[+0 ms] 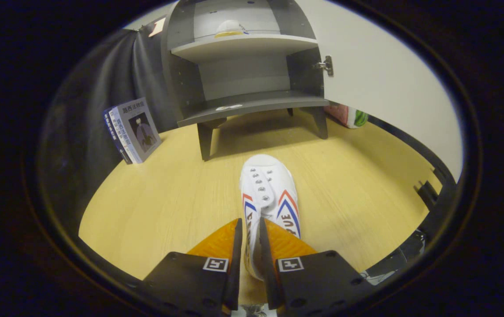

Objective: Open the shoe cabinet door, grab the shoes and put them into the shoe cabinet, then close the shoe cabinet door.

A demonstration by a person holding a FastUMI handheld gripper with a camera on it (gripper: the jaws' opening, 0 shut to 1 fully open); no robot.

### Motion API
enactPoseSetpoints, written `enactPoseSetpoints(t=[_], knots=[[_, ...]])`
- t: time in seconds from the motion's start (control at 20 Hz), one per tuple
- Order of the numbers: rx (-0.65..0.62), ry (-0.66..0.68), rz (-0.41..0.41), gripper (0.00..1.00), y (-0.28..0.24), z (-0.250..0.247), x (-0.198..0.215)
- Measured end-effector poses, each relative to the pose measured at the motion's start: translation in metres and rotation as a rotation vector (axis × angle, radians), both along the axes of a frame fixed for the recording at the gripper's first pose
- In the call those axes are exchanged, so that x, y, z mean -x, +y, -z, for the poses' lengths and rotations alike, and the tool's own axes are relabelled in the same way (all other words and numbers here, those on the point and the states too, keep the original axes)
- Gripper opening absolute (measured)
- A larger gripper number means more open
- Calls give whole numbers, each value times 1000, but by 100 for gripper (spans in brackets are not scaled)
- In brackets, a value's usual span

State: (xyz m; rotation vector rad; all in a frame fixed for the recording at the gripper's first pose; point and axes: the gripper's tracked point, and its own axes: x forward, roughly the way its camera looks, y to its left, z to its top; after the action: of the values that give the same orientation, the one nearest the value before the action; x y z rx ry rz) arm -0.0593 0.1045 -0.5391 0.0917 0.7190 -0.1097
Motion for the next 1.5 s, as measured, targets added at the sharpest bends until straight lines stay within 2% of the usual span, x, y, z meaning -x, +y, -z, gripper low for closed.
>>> enactPoseSetpoints(t=[0.25, 0.6, 0.8, 1.0, 1.25, 1.5], knots=[[36, 76, -11, 27, 3, 20, -15], [88, 60, -34, 26, 0, 19, -23], [95, 54, -65, 4, 3, 21, -23], [58, 76, -79, 3, 5, 19, -24], [80, 46, -119, 2, 7, 1, -31], [68, 21, -103, 2, -2, -30, -38]])
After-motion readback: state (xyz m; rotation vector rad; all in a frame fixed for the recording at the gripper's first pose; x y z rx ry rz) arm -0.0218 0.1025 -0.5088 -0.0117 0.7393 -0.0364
